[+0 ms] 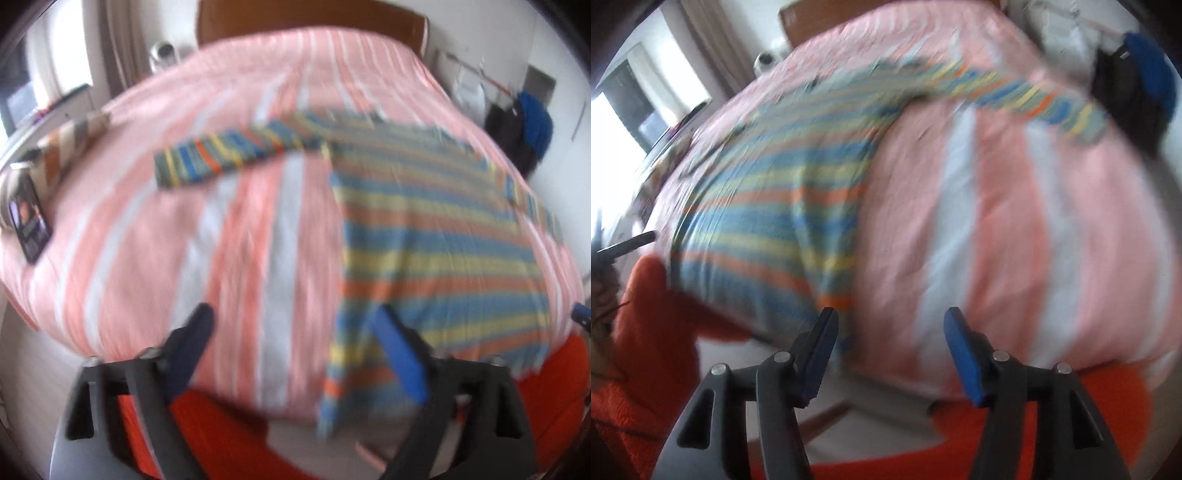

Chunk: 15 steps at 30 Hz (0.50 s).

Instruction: Fold small clothes

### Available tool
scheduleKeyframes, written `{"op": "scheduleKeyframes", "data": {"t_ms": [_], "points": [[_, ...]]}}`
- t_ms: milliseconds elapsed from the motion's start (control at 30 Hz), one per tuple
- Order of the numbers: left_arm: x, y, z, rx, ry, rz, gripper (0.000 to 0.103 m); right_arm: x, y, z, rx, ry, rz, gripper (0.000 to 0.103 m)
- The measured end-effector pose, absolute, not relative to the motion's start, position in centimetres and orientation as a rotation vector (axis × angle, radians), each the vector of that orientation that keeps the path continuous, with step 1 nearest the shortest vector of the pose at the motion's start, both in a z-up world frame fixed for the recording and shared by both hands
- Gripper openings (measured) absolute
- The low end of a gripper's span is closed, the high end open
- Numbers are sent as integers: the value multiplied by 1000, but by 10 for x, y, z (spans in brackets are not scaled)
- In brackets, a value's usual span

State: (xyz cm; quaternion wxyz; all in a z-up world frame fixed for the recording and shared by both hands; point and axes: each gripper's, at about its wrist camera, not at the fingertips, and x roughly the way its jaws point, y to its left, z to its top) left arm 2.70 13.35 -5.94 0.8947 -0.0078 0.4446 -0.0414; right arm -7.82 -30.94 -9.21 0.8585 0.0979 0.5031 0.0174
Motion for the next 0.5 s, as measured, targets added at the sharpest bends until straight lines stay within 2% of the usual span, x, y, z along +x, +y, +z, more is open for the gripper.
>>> {"op": "scheduleKeyframes", "data": {"t_ms": [100, 233, 333, 500], "points": [[63, 140, -60, 23, 858, -78, 94, -59, -325, -77, 199, 930, -36, 68], [105, 153, -86, 33, 867, -43, 94, -27, -336, -82, 116, 800, -101, 68], [124, 163, -111, -2, 896, 17, 94, -12, -348, -102, 91, 796, -136, 68], [108, 182, -135, -103, 882, 77, 97, -23, -364, -136, 180, 801, -185, 69]]}}
